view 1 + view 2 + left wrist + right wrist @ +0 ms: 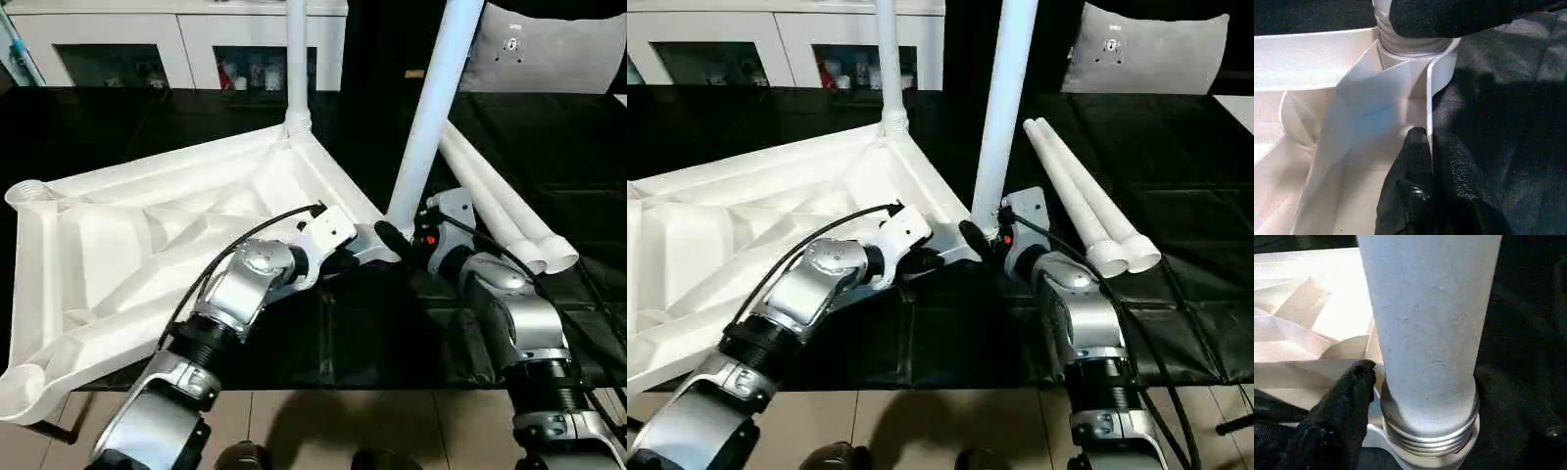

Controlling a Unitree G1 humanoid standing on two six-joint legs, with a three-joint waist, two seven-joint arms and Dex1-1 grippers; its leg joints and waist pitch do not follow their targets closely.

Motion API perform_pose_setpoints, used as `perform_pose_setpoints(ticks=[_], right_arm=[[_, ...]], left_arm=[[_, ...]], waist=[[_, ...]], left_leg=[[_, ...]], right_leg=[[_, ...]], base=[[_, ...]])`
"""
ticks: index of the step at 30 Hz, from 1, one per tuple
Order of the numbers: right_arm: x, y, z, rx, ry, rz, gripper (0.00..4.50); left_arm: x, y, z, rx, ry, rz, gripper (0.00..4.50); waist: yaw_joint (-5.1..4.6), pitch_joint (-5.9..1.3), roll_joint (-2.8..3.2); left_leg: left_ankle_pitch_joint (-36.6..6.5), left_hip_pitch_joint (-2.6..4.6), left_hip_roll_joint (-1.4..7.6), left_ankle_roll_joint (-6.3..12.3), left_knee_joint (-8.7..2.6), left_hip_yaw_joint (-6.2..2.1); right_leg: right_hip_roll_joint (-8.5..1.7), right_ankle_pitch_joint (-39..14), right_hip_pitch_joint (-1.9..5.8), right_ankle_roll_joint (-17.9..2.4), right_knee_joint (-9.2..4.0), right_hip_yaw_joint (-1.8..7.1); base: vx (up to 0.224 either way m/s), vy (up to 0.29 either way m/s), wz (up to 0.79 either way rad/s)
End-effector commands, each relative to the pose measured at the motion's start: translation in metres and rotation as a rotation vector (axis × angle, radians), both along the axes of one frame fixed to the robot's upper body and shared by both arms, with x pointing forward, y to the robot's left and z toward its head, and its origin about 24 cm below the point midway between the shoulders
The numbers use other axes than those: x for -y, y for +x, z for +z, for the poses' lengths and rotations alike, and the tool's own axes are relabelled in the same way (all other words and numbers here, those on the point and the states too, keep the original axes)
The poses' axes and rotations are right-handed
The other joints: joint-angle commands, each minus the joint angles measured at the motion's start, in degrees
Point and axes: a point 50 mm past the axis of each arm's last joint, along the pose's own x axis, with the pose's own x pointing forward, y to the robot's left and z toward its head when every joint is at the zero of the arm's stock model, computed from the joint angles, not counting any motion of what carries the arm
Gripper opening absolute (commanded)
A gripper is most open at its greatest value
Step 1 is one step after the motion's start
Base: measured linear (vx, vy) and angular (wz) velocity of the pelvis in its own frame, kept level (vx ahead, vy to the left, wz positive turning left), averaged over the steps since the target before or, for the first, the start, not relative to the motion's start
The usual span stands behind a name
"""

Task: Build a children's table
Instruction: Rotate leg to tighten

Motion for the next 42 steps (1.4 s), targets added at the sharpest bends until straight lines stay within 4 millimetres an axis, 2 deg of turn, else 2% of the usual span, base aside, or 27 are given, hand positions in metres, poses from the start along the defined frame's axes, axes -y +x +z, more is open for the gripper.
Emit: perform_pose_setpoints(ticks=[1,7,10,14,15,18,19,20,21,25,29,31,42], right_arm=[[-0.019,-0.007,-0.002,0.000,0.022,0.128,3.86],[0.009,-0.016,0.008,0.062,-0.019,0.261,4.37],[0.026,-0.025,0.015,0.073,-0.055,0.385,4.46],[0.033,-0.031,0.019,0.067,-0.100,0.478,4.46],[0.037,-0.037,0.020,0.062,-0.143,0.561,4.46],[0.037,-0.040,0.021,0.060,-0.156,0.603,4.46],[0.037,-0.042,0.020,0.059,-0.164,0.634,4.46],[0.036,-0.043,0.019,0.055,-0.166,0.654,4.46],[0.036,-0.043,0.019,0.048,-0.164,0.665,4.46],[0.036,-0.046,0.017,0.018,-0.151,0.705,4.03],[0.037,-0.047,0.015,-0.001,-0.143,0.726,3.85],[0.038,-0.047,0.015,-0.005,-0.140,0.729,3.57],[0.038,-0.050,0.014,-0.038,-0.128,0.766,2.72]], left_arm=[[0.009,0.002,0.026,0.125,-0.068,-0.059,0.00],[-0.005,-0.004,0.026,0.132,-0.071,-0.173,0.00],[-0.013,-0.014,0.023,0.125,-0.045,-0.303,0.00],[-0.018,-0.021,0.021,0.106,-0.022,-0.384,0.00],[-0.022,-0.025,0.019,0.088,0.003,-0.437,0.00],[-0.024,-0.027,0.018,0.081,0.015,-0.457,0.00],[-0.027,-0.028,0.017,0.078,0.029,-0.480,0.00],[-0.029,-0.028,0.016,0.075,0.043,-0.498,0.00],[-0.030,-0.029,0.016,0.075,0.051,-0.506,0.00],[-0.034,-0.030,0.016,0.067,0.070,-0.549,0.00],[-0.036,-0.031,0.018,0.066,0.075,-0.568,0.00],[-0.037,-0.031,0.018,0.066,0.075,-0.569,0.00],[-0.039,-0.030,0.017,0.062,0.079,-0.573,0.00]], waist=[[0.27,-4.45,-0.42],[0.56,-4.59,-0.41],[0.74,-4.42,-0.45],[1.00,-4.31,-0.41],[1.24,-4.24,-0.30],[1.69,-4.21,-0.27],[1.75,-4.24,-0.31],[1.97,-4.65,-0.59],[2.06,-4.60,-0.48],[2.46,-4.83,-0.57],[2.81,-4.81,-0.62],[2.97,-4.87,-0.54],[3.00,-4.81,-0.68]], left_leg=[[-8.2,0.69,3.04,4.58,-3.73,-1.33],[-7.3,0.66,3.21,5.56,-3.58,-1.30],[-8.0,0.59,3.18,5.95,-3.56,-1.25],[-8.6,0.78,3.39,6.04,-3.64,-1.22],[-9.4,0.96,3.51,5.76,-3.68,-1.24],[-9.8,1.04,3.71,5.51,-3.76,-1.23],[-9.9,1.06,3.66,5.45,-3.76,-1.23],[-9.4,1.03,3.65,5.36,-3.66,-1.29],[-9.3,0.96,3.66,5.32,-3.68,-1.25],[-7.9,0.87,3.65,5.63,-3.52,-1.21],[-8.1,0.94,3.65,5.41,-3.50,-1.14],[-8.2,0.94,3.70,5.26,-3.48,-1.19],[-7.6,0.84,3.59,5.60,-3.40,-1.17]], right_leg=[[-5.42,-14.6,3.85,-9.3,-4.94,3.00],[-5.48,-11.8,3.90,-10.3,-4.53,3.03],[-5.60,-13.5,3.98,-10.1,-4.82,3.08],[-5.47,-15.1,3.69,-10.1,-4.85,3.06],[-5.55,-16.6,3.55,-10.0,-5.00,3.02],[-5.51,-17.0,3.38,-9.9,-4.93,3.15],[-5.47,-16.9,3.36,-10.0,-4.92,3.11],[-5.64,-16.8,3.62,-10.0,-4.74,3.04],[-5.63,-16.8,3.55,-9.9,-4.80,3.08],[-5.64,-14.7,3.65,-10.4,-4.48,3.10],[-5.54,-15.6,3.51,-10.1,-4.53,3.08],[-5.63,-15.9,3.53,-10.0,-4.50,3.07],[-5.53,-15.7,3.53,-9.9,-4.47,3.03]], base=[[0.000,0.000,0.00],[0.000,0.000,0.00],[0.000,0.000,0.00],[0.000,0.000,0.00],[0.000,0.000,0.00],[0.000,0.000,0.00],[0.000,0.000,0.00],[0.000,0.000,0.00],[0.000,0.000,0.00],[0.000,0.000,0.00],[0.000,0.000,0.00],[0.000,0.000,0.00],[0.000,0.000,0.00]])
